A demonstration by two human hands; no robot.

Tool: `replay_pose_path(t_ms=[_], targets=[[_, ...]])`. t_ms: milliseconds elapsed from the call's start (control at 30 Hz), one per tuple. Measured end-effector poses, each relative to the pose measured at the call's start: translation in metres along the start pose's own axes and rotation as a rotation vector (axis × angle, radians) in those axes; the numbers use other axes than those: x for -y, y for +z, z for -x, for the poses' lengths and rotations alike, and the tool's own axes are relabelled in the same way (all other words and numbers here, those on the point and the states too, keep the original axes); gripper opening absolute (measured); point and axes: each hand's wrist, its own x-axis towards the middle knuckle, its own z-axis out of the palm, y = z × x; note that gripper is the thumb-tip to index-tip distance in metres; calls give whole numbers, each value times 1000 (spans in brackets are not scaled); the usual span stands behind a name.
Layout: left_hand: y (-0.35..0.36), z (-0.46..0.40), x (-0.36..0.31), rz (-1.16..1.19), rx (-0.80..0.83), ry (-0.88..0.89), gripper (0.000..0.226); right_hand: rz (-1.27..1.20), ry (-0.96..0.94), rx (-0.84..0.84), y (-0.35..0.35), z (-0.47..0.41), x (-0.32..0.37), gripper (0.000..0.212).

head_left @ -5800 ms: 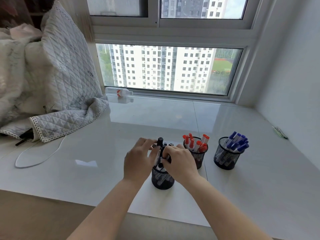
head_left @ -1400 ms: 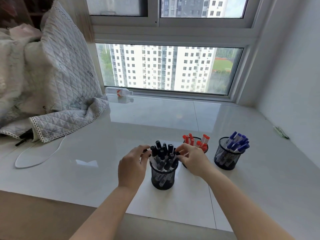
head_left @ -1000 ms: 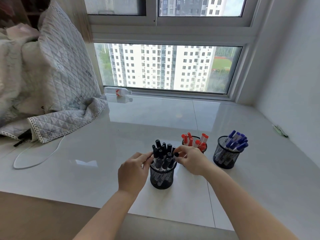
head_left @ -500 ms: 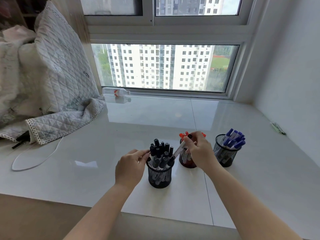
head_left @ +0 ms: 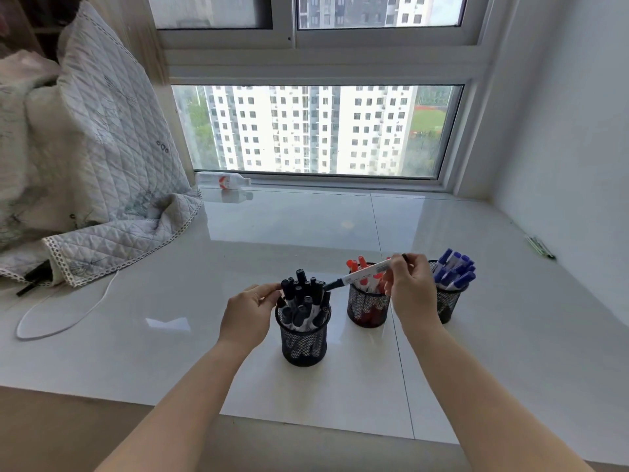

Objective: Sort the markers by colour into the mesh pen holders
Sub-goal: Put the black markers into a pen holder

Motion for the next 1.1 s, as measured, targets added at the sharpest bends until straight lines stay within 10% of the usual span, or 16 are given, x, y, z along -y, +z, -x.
replay_pose_path(t_ms=[400, 733, 1100], targets=[[-8, -7, -31, 73, -182, 96, 14, -627, 423, 224, 6, 12, 4, 10], [21, -54, -106, -1110, 578, 512, 29, -432, 374, 309, 8, 15, -3, 23], [21, -58, -119, -1152, 642, 526, 18, -404, 402, 306, 1, 11, -6, 18]])
